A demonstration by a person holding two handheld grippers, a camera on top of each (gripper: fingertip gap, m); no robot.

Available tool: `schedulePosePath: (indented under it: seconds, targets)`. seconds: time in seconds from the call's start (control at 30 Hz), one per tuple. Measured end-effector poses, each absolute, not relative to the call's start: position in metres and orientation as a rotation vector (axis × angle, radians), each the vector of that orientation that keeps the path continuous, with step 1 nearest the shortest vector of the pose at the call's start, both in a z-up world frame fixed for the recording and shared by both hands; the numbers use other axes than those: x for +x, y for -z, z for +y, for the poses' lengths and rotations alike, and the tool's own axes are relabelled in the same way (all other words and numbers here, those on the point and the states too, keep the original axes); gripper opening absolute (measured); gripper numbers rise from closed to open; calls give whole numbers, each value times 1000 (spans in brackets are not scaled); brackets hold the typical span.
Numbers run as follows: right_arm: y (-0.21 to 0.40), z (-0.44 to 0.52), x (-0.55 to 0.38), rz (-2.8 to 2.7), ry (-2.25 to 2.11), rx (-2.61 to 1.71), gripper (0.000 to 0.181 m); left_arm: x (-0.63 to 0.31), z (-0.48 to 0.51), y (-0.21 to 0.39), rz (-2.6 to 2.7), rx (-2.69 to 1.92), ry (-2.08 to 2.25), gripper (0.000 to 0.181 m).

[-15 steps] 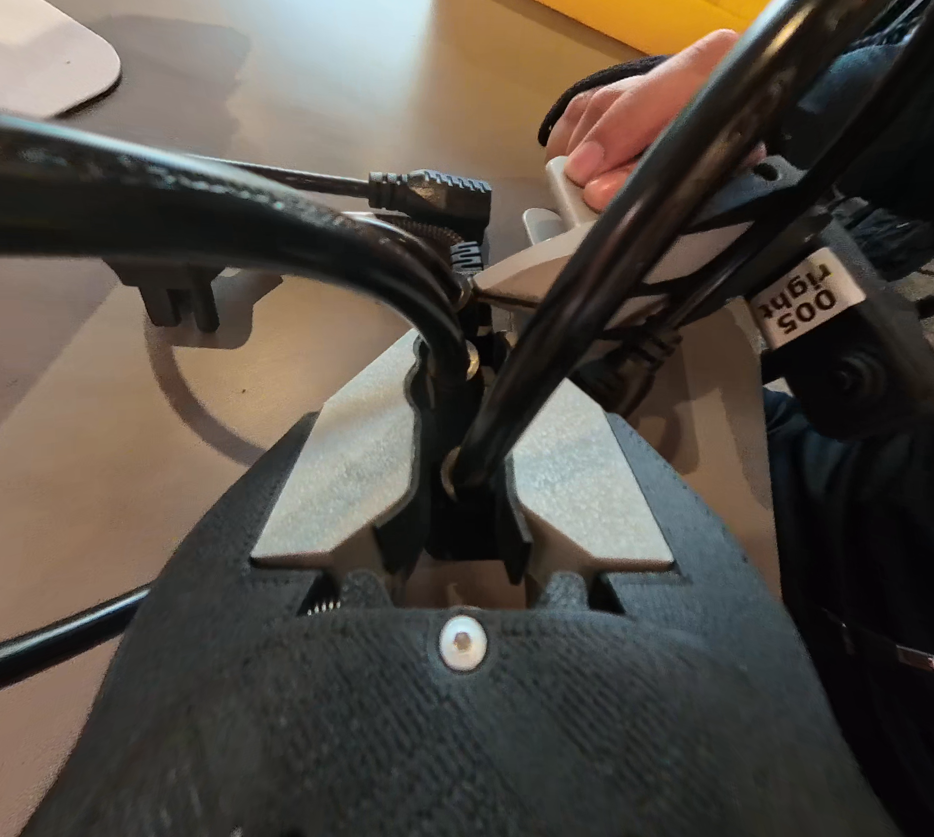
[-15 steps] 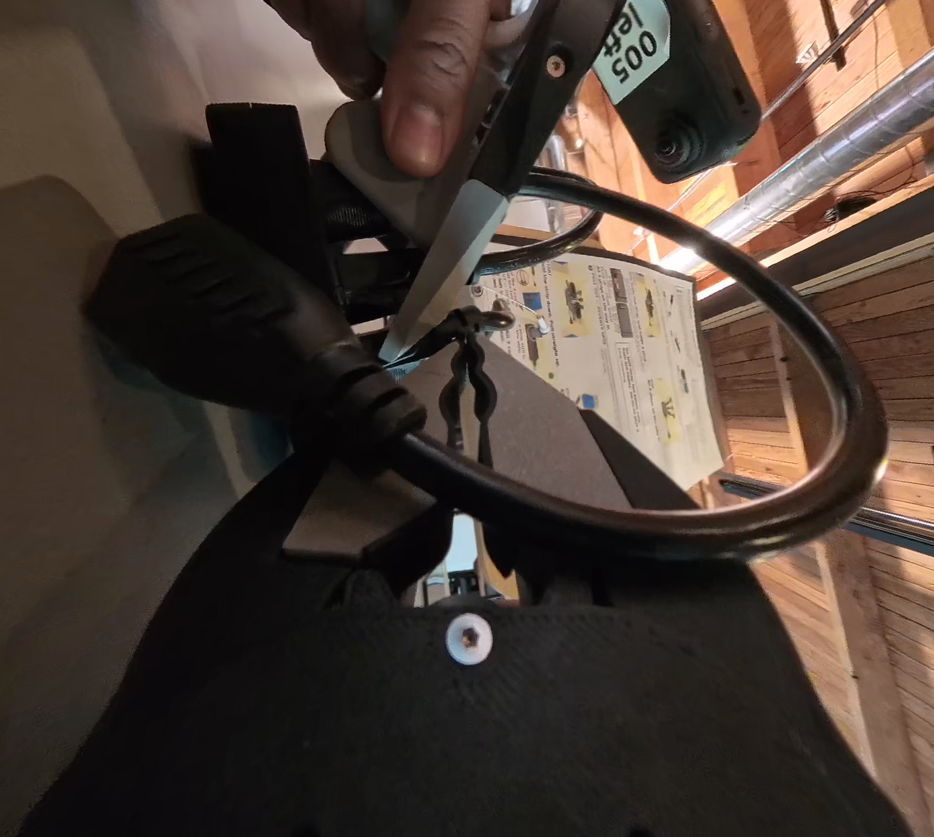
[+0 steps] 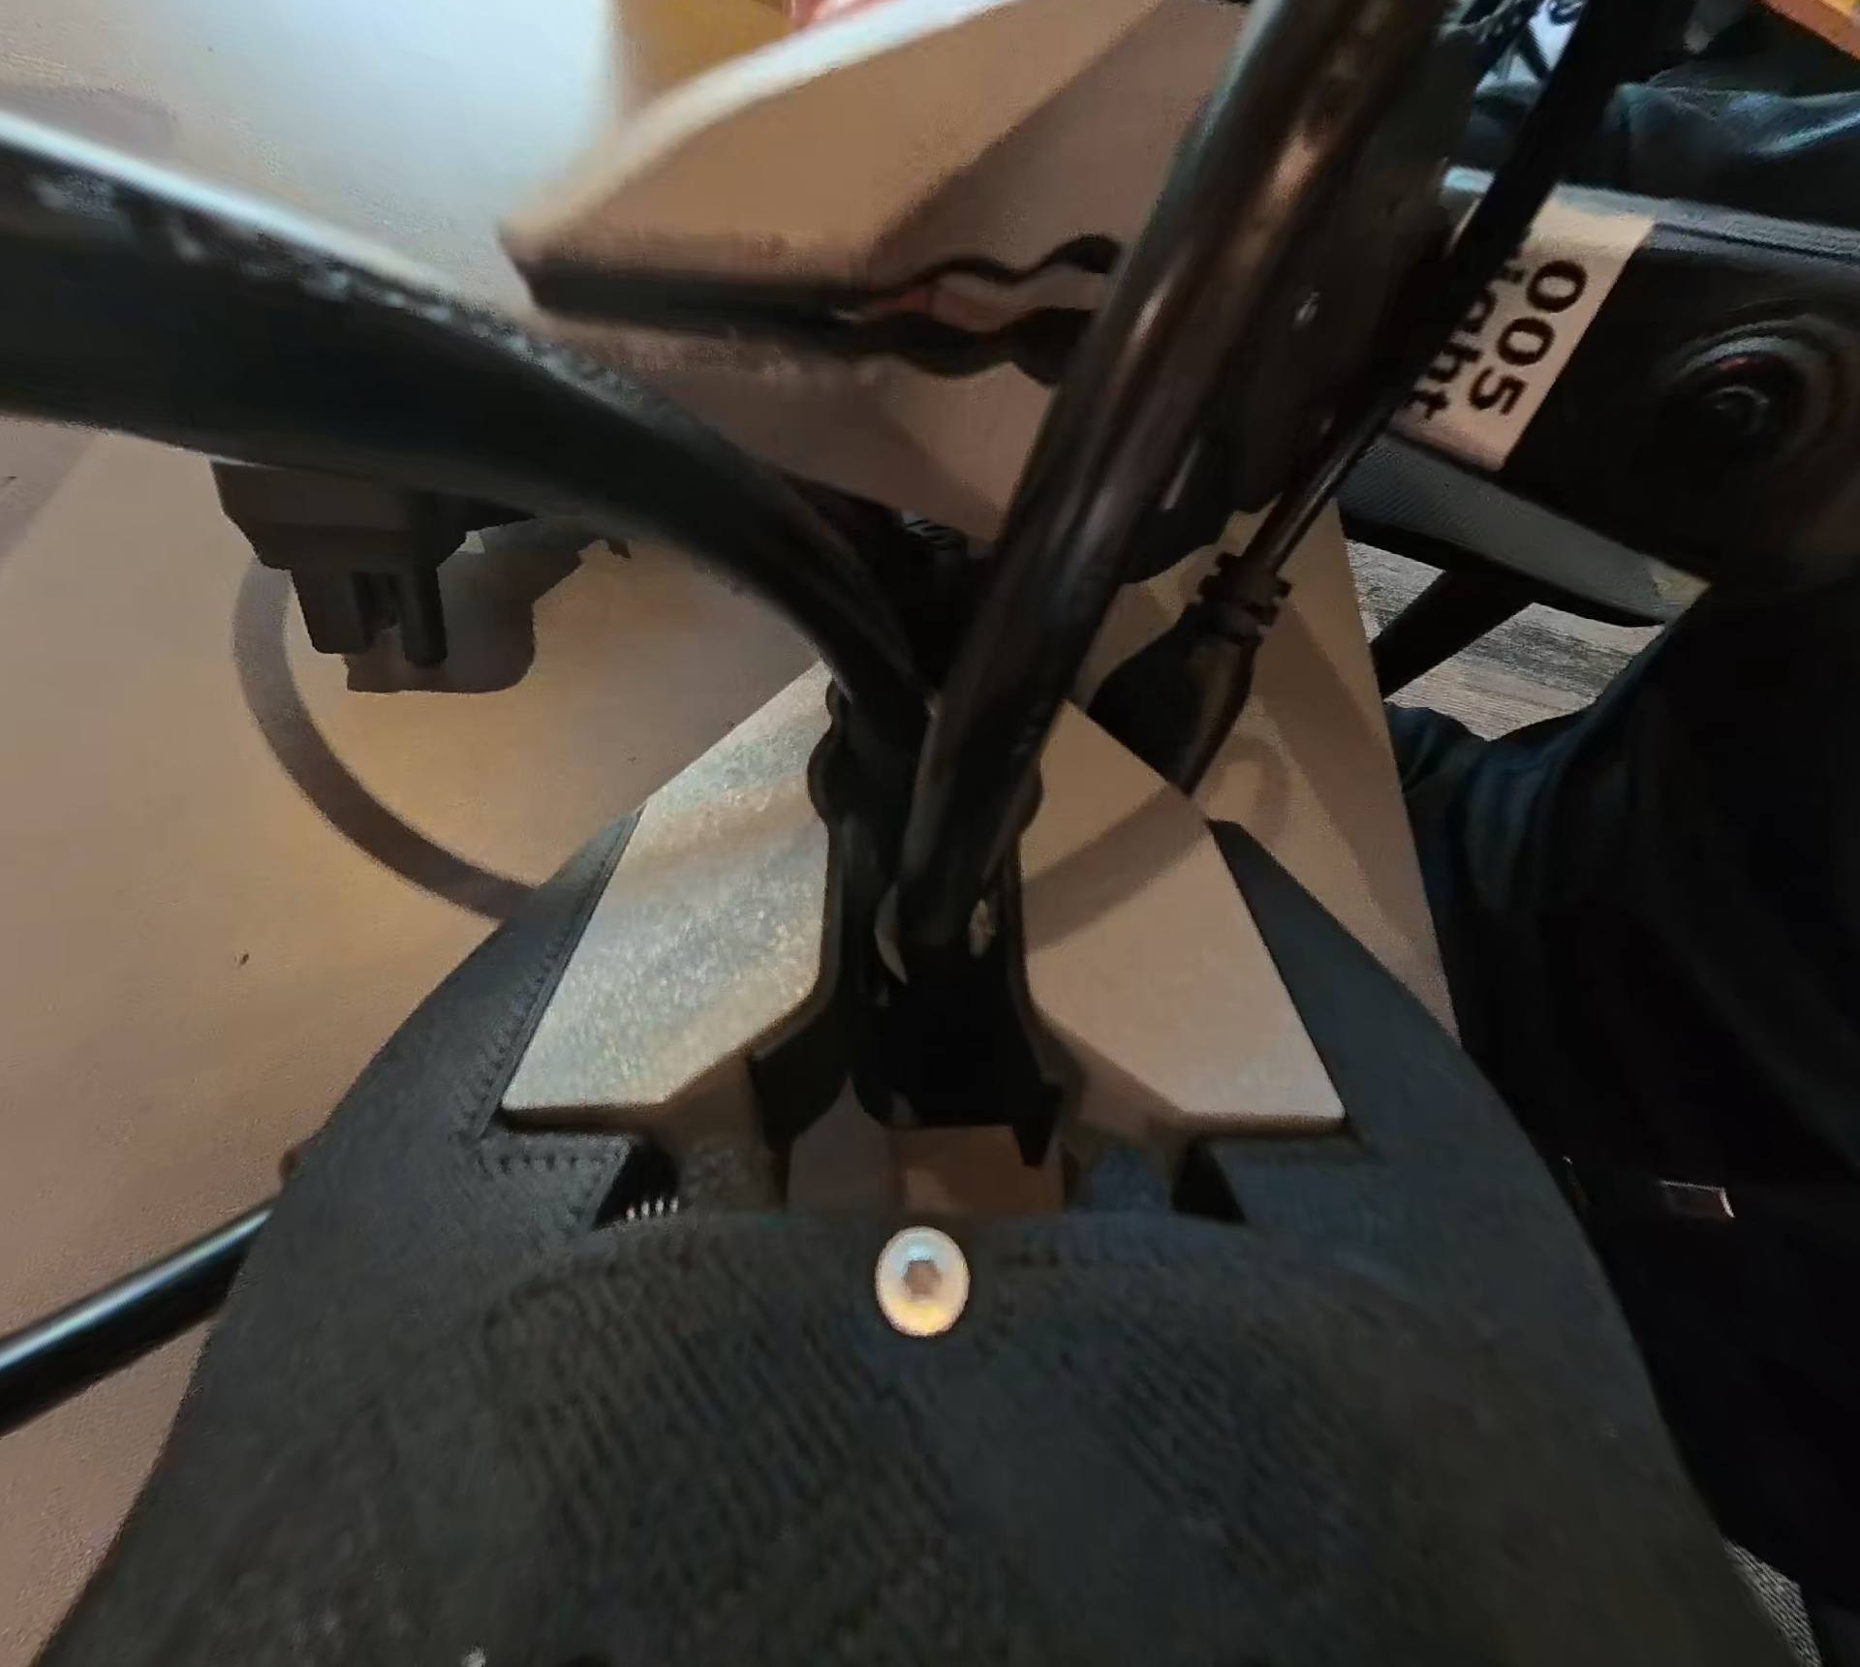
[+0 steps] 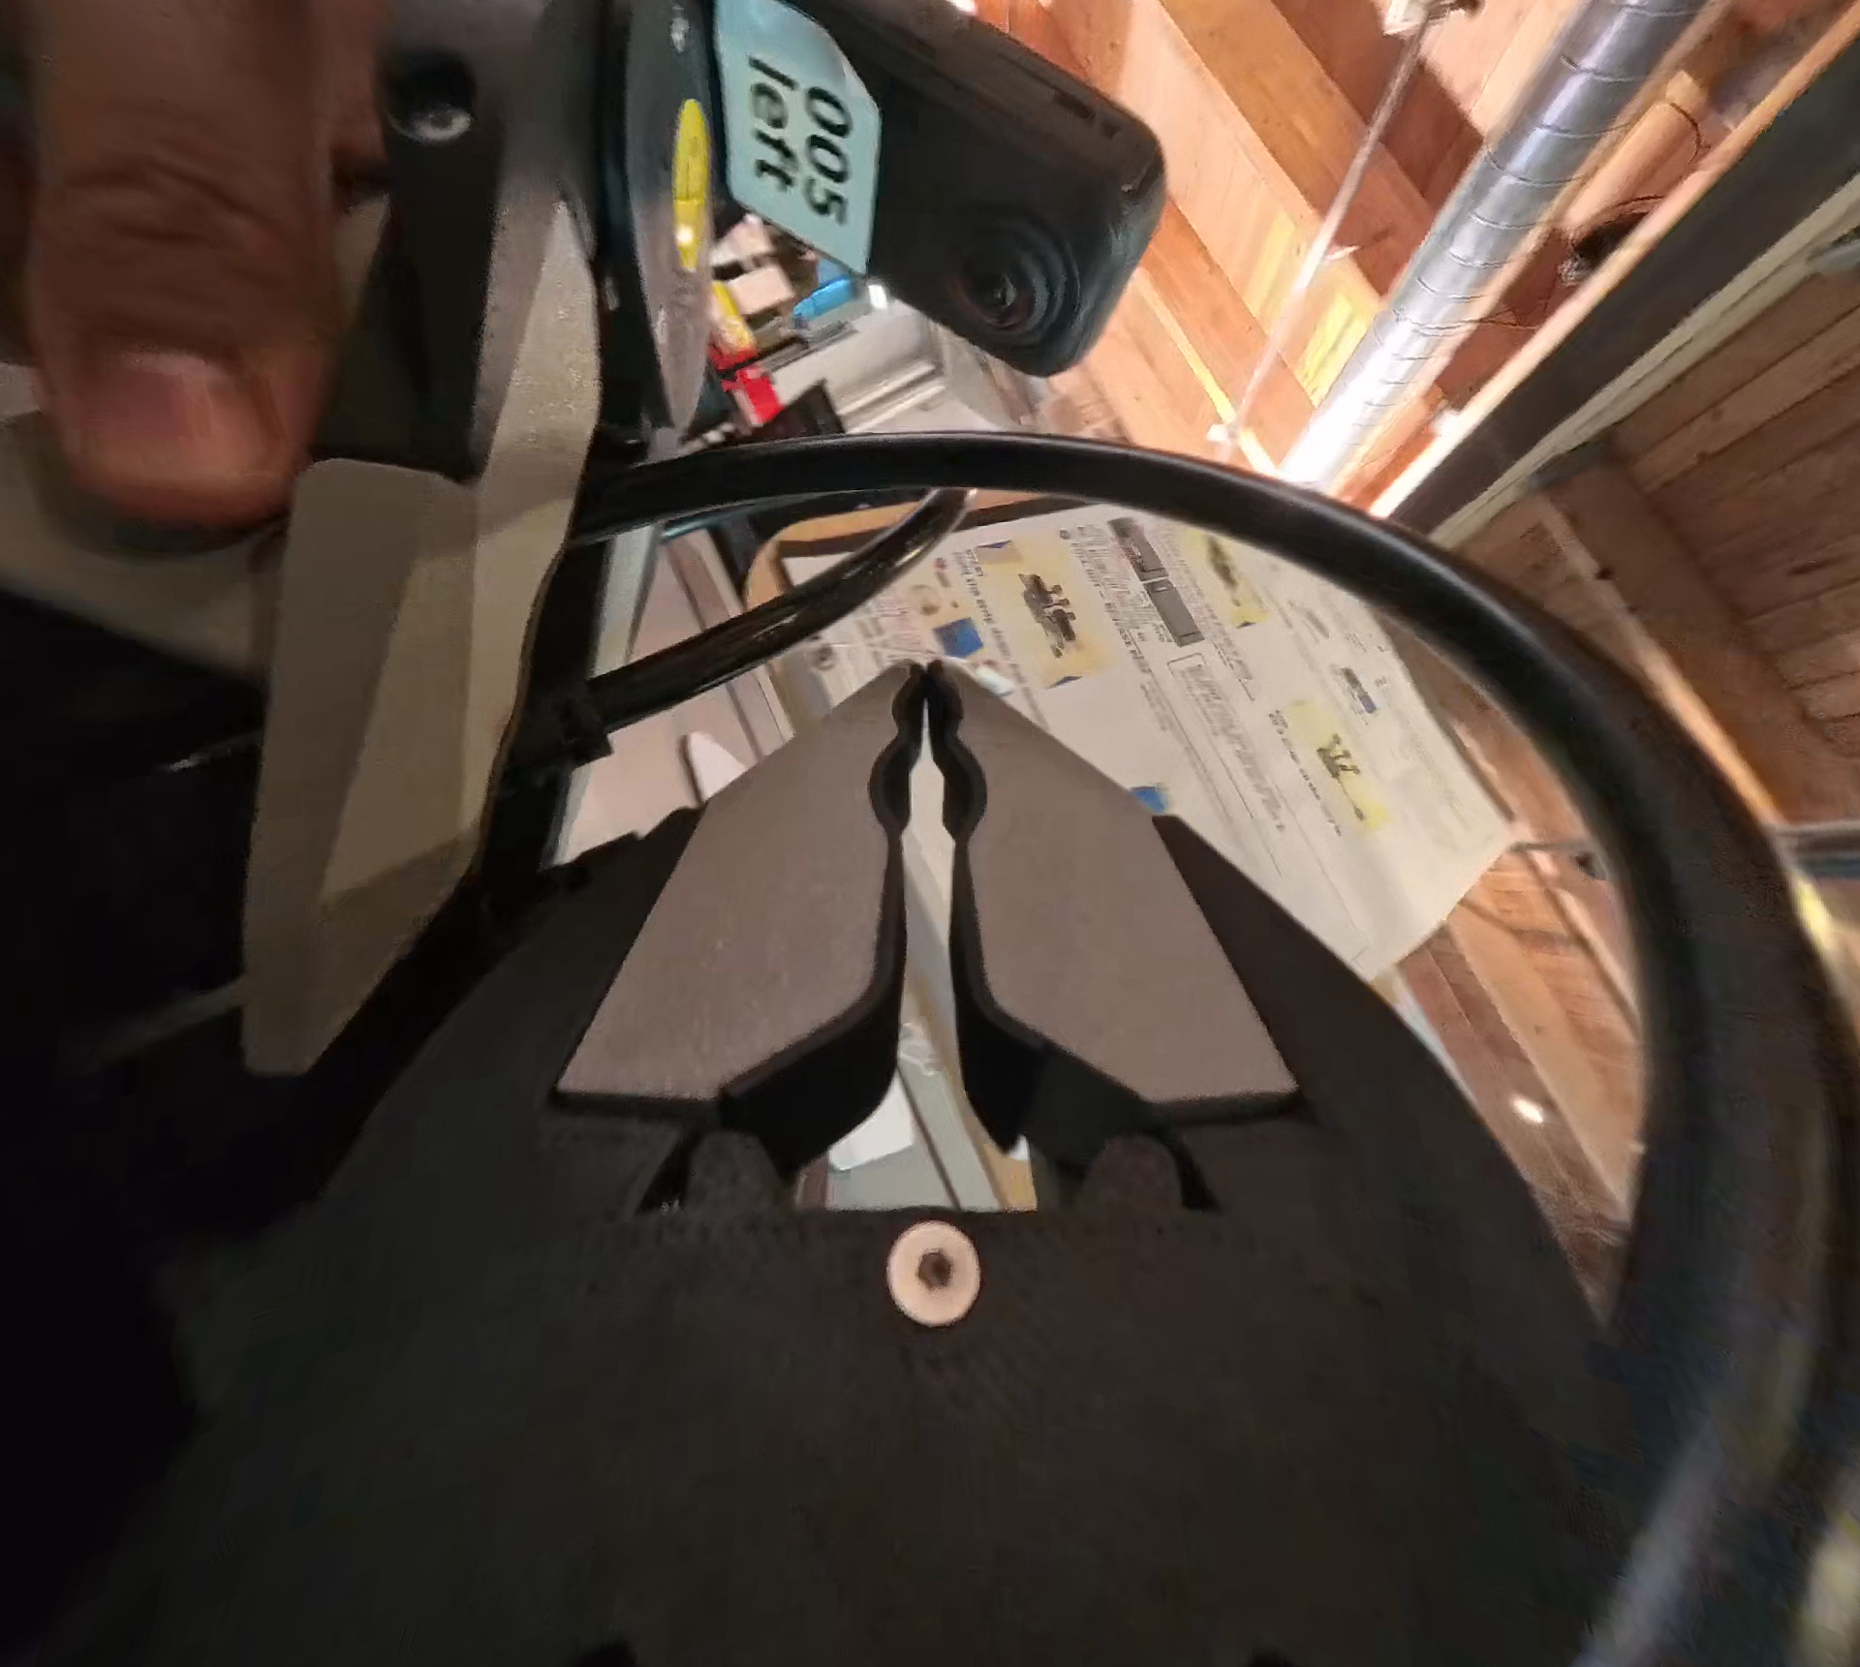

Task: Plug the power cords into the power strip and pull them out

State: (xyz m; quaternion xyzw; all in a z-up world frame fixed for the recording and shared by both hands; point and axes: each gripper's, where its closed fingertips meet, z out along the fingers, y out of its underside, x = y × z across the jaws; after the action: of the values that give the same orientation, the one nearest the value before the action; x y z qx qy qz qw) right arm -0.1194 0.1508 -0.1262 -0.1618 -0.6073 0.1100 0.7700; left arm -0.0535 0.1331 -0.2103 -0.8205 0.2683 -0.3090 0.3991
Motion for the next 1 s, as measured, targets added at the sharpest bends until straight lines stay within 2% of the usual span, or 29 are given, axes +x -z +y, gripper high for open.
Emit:
schedulePosePath:
  seconds: [0.6,1.0]
  targets:
    - [165,154,-83,-1668,-462,-449,0,-66,140,208,590,-2055,824,24]
    - [171,153,-85,-1693,-457,-436,2,-64,140,208,603,-2046,813,23]
